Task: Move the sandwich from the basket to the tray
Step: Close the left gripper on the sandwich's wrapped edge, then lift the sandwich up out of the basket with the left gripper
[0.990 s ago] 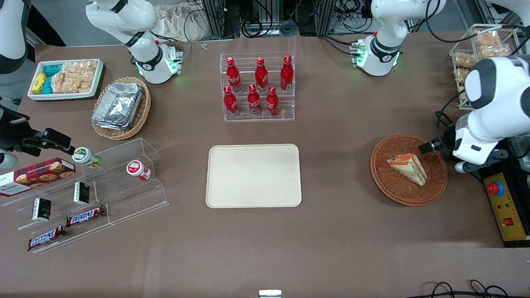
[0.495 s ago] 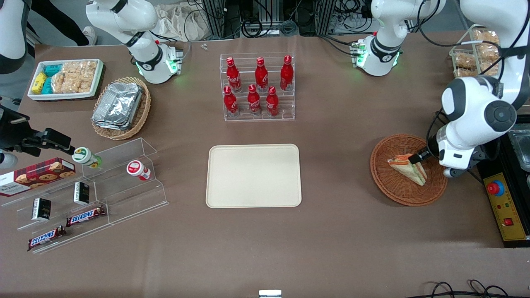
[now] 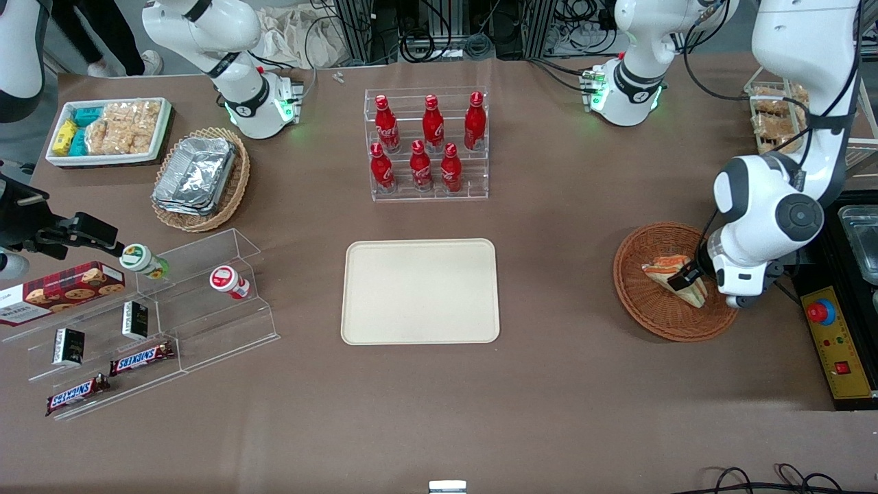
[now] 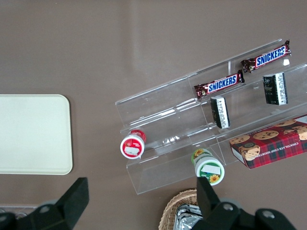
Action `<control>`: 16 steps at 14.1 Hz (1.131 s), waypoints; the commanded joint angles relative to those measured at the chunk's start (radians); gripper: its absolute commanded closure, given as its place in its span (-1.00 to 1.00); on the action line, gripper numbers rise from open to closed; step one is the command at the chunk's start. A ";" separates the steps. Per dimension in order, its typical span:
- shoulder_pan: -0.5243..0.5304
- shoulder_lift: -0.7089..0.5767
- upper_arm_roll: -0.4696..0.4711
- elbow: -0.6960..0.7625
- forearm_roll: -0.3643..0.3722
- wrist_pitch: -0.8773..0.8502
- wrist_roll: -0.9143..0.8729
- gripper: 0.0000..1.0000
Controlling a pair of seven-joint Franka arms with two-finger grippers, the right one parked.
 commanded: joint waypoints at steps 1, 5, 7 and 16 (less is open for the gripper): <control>0.003 -0.007 0.000 -0.043 0.015 0.053 -0.035 -0.96; 0.001 -0.011 0.000 -0.033 0.015 0.038 -0.064 0.85; 0.000 -0.028 0.000 -0.014 0.015 -0.019 -0.072 1.00; -0.014 -0.071 -0.044 0.535 -0.001 -0.737 -0.060 1.00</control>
